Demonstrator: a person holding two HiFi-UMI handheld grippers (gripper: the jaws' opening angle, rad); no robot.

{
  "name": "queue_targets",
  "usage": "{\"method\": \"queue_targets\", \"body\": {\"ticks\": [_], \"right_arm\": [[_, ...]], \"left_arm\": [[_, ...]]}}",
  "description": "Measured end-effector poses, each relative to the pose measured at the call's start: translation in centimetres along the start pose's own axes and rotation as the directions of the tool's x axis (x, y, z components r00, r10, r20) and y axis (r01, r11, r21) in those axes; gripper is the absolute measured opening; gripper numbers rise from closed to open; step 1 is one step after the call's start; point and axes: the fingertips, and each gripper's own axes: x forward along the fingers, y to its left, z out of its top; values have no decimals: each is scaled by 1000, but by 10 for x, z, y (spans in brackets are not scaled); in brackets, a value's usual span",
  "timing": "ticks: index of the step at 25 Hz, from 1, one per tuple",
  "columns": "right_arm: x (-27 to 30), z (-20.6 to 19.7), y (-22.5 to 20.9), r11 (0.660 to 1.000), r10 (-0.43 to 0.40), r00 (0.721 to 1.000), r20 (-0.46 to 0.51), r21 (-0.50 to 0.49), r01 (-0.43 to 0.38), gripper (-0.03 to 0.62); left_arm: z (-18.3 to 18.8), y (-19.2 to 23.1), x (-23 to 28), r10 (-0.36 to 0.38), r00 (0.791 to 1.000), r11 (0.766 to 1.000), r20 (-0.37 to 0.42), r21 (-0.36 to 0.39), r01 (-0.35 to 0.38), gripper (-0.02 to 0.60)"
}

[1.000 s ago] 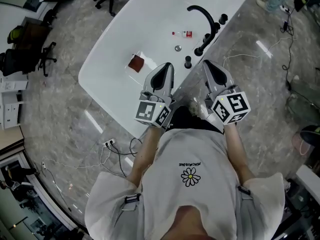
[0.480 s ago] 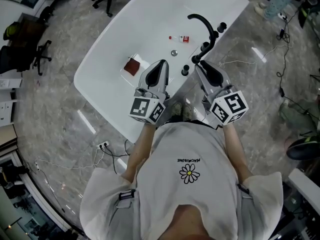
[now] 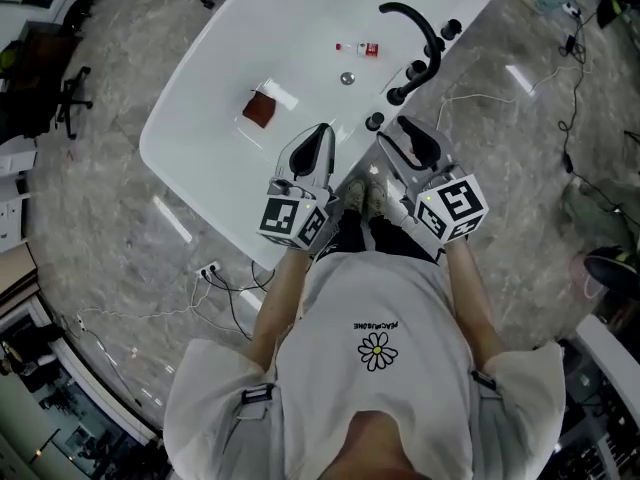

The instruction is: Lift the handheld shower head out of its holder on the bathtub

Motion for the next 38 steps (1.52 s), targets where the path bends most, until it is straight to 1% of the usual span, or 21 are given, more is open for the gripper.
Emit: {"method": "queue_targets", "body": {"ticks": [2, 5, 7, 10, 13, 15, 17, 19, 21, 24, 28, 31, 33, 36, 38], "right_arm": [[9, -16, -8, 1000, -12, 999, -37, 0, 12, 204], [24, -45, -23, 1000, -28, 995, -92, -4, 27, 218], [35, -69, -33, 999, -35, 990, -139, -23, 32, 232], [49, -113, -43, 998, -41, 974, -223, -54, 30, 249], [61, -164, -53, 997, -53, 949, -312, -72, 32, 253], [70, -192, -64, 996, -72, 938, -340, -78, 48, 253], [80, -216, -75, 995, -89, 933, -350, -78, 66, 253], [87, -235, -80, 994, -97, 926, -366, -86, 70, 249], [92, -247, -82, 993, -104, 921, -375, -99, 72, 249], [99, -256, -88, 990, -126, 921, -370, -111, 91, 242], [107, -272, -92, 990, -132, 911, -392, -104, 98, 219], [111, -281, -99, 989, -144, 905, -400, -95, 116, 212], [114, -287, -104, 987, -157, 901, -405, -92, 130, 206], [119, -291, -109, 986, -163, 899, -407, -92, 138, 169], [120, -292, -109, 986, -163, 896, -413, -103, 131, 169]], "left_arm": [[-13, 5, 1, 0, 1000, 1000, -25, -11, 0, 0], [-31, 15, 13, -12, 998, 1000, -56, -2, 12, 0], [-47, 23, 24, -18, 997, 1000, -78, -4, 18, 0], [-78, 34, 36, -24, 993, 1000, -119, -19, 22, 0], [-108, 38, 38, -33, 986, 999, -163, -45, 26, 0], [-128, 40, 41, -43, 982, 998, -183, -55, 34, 0], [-148, 44, 45, -52, 980, 997, -191, -64, 41, 0], [-163, 49, 47, -58, 979, 995, -195, -90, 41, 0], [-171, 53, 49, -63, 979, 993, -192, -108, 42, 0], [-177, 57, 51, -59, 982, 993, -182, -113, 39, 0], [-188, 58, 51, -68, 978, 990, -197, -133, 42, 0], [-189, 57, 47, -73, 978, 989, -197, -141, 45, 0], [-189, 61, 43, -60, 980, 989, -191, -147, 32, 0], [-195, 69, 37, -41, 980, 984, -194, -180, 6, 0], [-199, 71, 32, -38, 978, 982, -205, -189, -1, 0]]}}
